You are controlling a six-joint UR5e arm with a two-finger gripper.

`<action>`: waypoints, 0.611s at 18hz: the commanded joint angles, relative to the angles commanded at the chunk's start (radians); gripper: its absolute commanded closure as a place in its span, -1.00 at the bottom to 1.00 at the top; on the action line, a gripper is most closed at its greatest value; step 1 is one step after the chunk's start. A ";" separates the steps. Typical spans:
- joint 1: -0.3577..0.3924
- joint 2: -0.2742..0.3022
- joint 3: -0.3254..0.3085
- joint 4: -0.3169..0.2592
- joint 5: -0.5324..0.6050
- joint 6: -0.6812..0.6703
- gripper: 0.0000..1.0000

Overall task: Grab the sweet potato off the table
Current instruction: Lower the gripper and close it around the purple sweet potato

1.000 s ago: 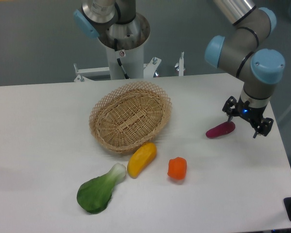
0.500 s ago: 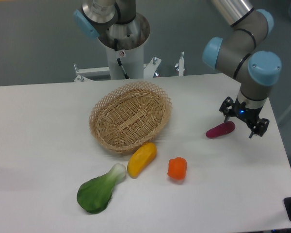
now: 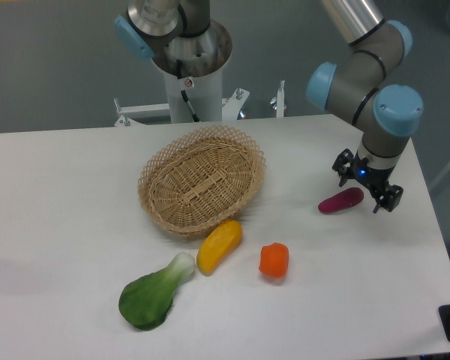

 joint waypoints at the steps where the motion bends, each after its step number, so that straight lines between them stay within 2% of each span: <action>1: 0.000 -0.002 -0.012 0.003 0.000 0.008 -1.00; 7: -0.003 -0.008 -0.043 0.009 0.000 0.002 -1.00; 11: -0.014 -0.008 -0.066 0.044 -0.002 0.000 -1.00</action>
